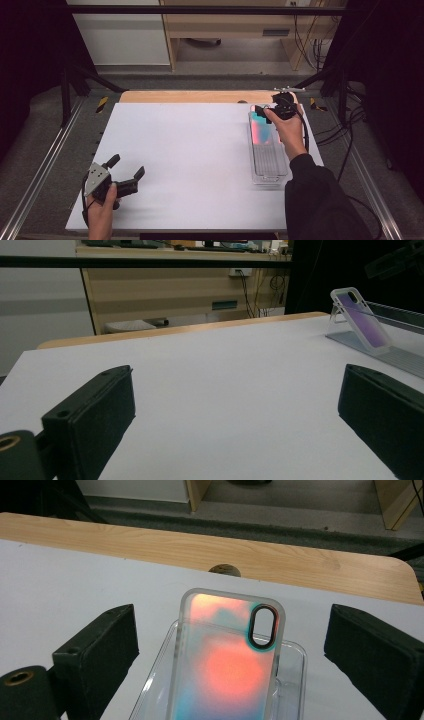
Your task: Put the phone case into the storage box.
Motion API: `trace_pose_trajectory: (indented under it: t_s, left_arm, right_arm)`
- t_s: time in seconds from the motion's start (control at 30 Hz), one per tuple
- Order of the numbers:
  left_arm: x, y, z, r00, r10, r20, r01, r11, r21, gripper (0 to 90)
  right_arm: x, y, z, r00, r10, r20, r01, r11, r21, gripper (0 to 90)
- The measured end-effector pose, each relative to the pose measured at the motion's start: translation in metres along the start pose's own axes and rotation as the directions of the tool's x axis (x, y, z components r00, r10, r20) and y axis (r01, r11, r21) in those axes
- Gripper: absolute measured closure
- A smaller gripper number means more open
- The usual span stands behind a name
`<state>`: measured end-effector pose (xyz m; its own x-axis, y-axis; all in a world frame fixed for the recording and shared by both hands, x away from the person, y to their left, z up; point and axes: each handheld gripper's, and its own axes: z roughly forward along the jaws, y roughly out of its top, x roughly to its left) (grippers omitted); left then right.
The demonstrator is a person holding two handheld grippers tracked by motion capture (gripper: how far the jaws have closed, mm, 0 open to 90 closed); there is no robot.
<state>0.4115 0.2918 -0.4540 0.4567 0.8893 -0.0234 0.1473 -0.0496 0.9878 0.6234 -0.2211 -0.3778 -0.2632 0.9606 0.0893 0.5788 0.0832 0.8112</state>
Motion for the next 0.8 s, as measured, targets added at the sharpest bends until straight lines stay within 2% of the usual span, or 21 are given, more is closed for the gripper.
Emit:
trace_pose_trajectory:
  t_s: [0.5,0.7,0.8]
  left_arm:
    - [0.001,0.0,0.001,1.0,-0.006,-0.001,0.006,1.0,0.002,1.5]
    - [0.0,-0.001,0.002,0.9999,-0.01,0.005,0.01,0.9999,0.007,1.5]
    - [0.0,-0.001,0.002,1.0,-0.008,0.005,0.008,0.9999,0.008,1.5]
  right_arm:
    - [0.002,0.001,-0.012,0.9989,0.034,-0.031,-0.033,0.9989,0.035,5.6]
    - [0.003,-0.001,-0.016,0.9942,0.091,-0.058,-0.09,0.9956,0.026,5.7]
    - [0.003,-0.001,-0.016,0.9927,0.1,-0.066,-0.099,0.9948,0.023,5.6]
